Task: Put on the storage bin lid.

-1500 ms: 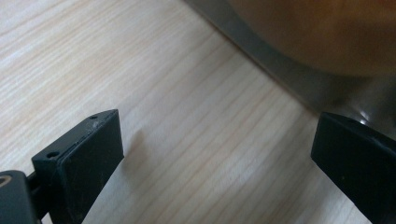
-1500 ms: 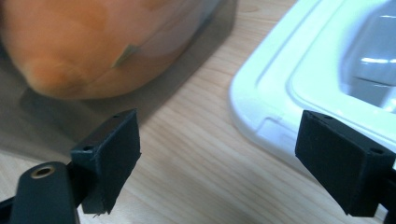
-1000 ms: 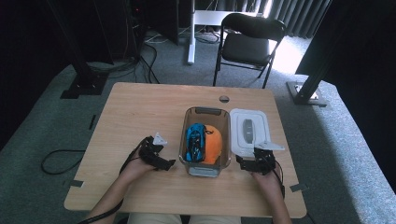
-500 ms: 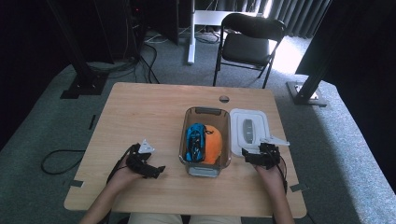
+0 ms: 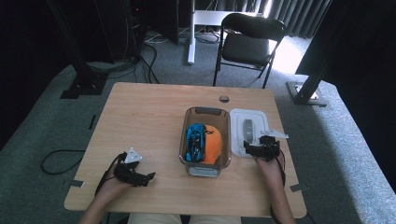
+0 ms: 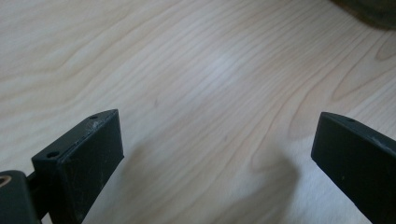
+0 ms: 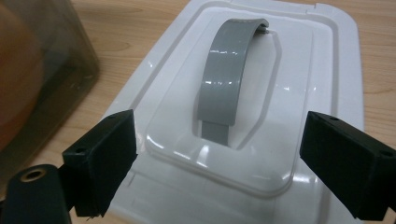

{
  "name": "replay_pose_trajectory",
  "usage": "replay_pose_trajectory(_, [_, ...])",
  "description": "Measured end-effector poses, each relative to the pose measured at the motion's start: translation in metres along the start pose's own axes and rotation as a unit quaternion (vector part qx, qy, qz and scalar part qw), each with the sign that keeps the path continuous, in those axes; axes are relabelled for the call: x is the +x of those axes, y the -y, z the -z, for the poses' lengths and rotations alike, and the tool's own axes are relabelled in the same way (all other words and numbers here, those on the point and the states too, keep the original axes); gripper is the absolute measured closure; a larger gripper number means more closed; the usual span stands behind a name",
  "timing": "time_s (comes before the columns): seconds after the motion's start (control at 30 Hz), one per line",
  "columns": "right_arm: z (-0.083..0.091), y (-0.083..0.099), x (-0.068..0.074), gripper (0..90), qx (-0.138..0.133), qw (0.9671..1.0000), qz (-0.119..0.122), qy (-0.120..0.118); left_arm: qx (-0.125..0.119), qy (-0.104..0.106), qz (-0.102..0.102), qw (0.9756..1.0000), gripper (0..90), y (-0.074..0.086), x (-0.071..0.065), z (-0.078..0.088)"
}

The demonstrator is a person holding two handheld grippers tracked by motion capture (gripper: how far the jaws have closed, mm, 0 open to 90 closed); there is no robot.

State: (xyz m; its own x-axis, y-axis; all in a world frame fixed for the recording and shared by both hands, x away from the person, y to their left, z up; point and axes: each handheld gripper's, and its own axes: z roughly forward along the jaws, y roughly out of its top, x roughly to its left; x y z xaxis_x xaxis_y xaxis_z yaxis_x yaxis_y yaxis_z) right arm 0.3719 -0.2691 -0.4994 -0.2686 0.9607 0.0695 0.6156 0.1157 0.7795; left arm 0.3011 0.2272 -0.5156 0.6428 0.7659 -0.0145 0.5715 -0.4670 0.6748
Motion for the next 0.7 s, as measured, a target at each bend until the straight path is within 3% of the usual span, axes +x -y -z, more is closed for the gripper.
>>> replay_pose_trajectory(0.23, [-0.015,-0.006,-0.001,12.5,0.012,0.9999,-0.001,0.008,-0.003,-0.021,0.005,0.9998,2.9,0.014,0.004,0.006])
replay_pose_trajectory(0.33, [-0.022,-0.009,-0.001,13.6,0.017,0.9998,0.001,0.011,-0.012,-0.024,0.019,0.9995,2.9,0.019,0.007,0.009])
replay_pose_trajectory(0.53, [-0.034,-0.013,0.0,24.6,0.022,0.9993,-0.006,0.028,-0.012,-0.036,0.019,0.9991,2.9,0.025,0.008,0.012])
replay_pose_trajectory(0.63, [-0.037,-0.013,0.001,25.5,0.025,0.9992,-0.01,0.03,-0.015,-0.037,0.02,0.999,2.9,0.026,0.008,0.013])
replay_pose_trajectory(0.7, [-0.038,-0.014,0.002,33.5,0.025,0.9989,-0.013,0.039,-0.012,-0.039,0.019,0.999,2.9,0.026,0.008,0.014])
